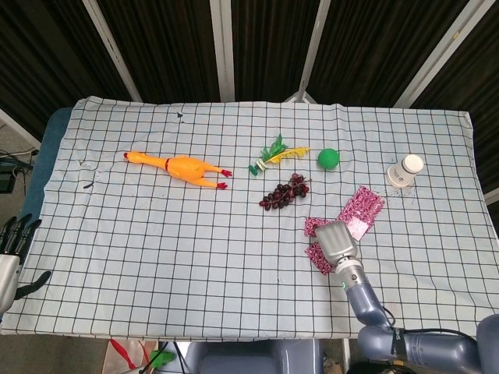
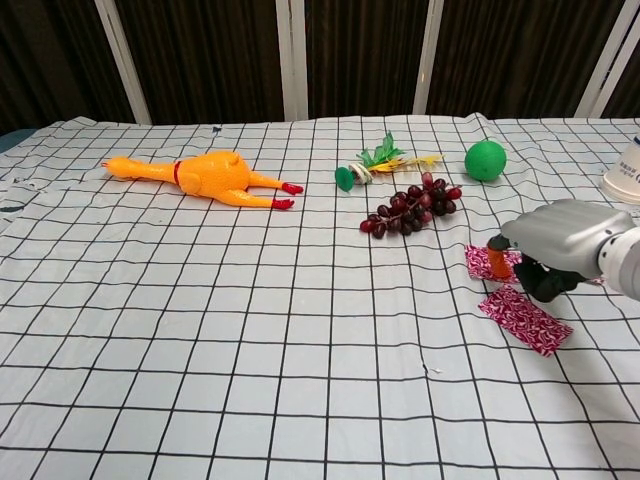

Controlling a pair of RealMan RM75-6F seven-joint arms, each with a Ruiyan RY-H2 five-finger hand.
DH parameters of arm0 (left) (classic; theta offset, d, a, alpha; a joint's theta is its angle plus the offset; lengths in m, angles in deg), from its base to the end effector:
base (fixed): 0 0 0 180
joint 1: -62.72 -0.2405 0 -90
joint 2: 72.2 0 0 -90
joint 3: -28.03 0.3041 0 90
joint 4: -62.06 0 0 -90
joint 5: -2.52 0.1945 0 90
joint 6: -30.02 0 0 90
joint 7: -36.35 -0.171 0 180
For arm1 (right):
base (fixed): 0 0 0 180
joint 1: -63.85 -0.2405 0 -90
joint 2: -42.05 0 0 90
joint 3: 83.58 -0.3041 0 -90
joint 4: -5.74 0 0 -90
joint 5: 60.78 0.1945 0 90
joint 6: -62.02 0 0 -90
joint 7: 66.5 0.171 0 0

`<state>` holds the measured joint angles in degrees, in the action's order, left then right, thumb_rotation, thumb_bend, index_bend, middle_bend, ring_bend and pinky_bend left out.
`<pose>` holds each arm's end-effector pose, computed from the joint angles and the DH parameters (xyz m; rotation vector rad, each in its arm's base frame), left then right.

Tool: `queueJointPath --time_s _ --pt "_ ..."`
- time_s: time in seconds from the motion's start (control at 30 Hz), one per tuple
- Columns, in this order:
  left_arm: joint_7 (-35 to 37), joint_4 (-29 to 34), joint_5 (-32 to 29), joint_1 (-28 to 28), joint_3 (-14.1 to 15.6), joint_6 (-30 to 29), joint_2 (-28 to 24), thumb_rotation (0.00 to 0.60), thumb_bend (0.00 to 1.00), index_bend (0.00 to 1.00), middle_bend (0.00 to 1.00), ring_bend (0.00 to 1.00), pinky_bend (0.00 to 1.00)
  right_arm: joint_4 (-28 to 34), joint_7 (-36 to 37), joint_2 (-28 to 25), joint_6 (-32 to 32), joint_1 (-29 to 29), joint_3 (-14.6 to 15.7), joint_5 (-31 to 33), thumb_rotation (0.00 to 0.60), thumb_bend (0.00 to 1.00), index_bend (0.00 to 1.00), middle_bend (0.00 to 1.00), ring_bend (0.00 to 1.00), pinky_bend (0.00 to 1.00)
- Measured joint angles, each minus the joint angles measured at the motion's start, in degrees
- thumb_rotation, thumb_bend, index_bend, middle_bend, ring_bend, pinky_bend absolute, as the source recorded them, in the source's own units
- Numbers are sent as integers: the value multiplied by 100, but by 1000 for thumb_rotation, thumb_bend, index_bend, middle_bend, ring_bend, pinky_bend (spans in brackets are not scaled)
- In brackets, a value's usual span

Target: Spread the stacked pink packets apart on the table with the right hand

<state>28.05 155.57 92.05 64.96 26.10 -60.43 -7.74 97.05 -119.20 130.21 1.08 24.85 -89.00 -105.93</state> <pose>-0.3384 0.1908 0.1984 -1.4022 -0.7591 -0.8612 -0.2368 -0.3615 -0.0151 1.8728 -0.7771 0.4126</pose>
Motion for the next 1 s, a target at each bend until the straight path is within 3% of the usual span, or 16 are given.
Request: queueJointPath --time_s 0.47,0.7,0.87,1.0 --pt "-54 8 -25 -4 -6 -1 11 600 271 107 33 29 169 136 495 -186 -247 102 26 -320 600 762 166 822 832 624" --pt "-29 6 -30 2 -9 10 8 600 271 108 33 29 169 667 697 -631 -682 372 161 -643 600 762 115 803 793 617" --pt "67 -3 -45 3 -24 1 -8 600 271 107 32 29 169 1455 908 -1238 -1094 805 476 -866 600 754 3 448 456 420" --pt "181 -34 7 -1 -15 -27 -30 600 237 107 27 29 169 2018 1342 -1865 -1442 1301 837 -1275 600 687 0 260 289 310"
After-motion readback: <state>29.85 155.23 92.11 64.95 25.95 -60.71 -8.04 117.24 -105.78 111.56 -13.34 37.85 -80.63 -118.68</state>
